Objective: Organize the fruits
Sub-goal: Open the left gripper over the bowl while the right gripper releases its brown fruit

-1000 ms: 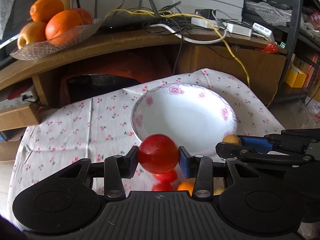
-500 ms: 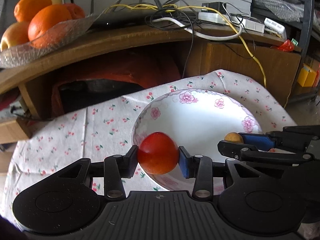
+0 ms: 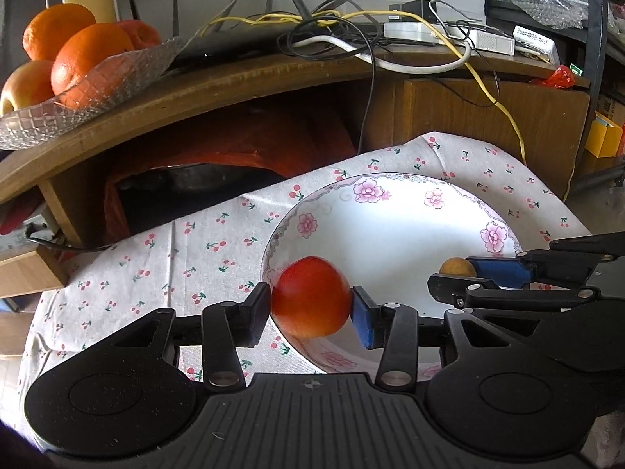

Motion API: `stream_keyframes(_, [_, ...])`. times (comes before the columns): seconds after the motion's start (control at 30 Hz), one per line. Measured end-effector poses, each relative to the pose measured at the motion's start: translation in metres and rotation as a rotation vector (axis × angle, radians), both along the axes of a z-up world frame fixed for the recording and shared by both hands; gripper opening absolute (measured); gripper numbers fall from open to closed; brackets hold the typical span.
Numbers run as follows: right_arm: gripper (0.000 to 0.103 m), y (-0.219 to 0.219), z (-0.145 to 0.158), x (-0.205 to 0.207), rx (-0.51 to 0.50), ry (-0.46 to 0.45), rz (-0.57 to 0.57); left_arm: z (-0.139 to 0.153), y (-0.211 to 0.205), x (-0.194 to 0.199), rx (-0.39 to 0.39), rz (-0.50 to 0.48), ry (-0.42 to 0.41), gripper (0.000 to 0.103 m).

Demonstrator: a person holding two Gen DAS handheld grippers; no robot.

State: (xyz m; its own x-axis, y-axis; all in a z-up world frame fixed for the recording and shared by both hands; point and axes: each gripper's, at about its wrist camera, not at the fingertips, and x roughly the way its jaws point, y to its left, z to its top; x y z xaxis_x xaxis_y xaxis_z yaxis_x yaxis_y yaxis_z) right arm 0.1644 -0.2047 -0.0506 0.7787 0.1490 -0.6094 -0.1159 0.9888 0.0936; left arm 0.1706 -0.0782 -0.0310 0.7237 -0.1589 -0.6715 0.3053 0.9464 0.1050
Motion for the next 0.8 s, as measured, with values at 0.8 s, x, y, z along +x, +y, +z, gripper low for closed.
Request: stream_keyframes(0.8, [0.032,-0.001,0.046,-0.032,-0.024,-0.095,0.011,0.04,0.022,-0.023,-0.03,0.019,-0.031,0.071])
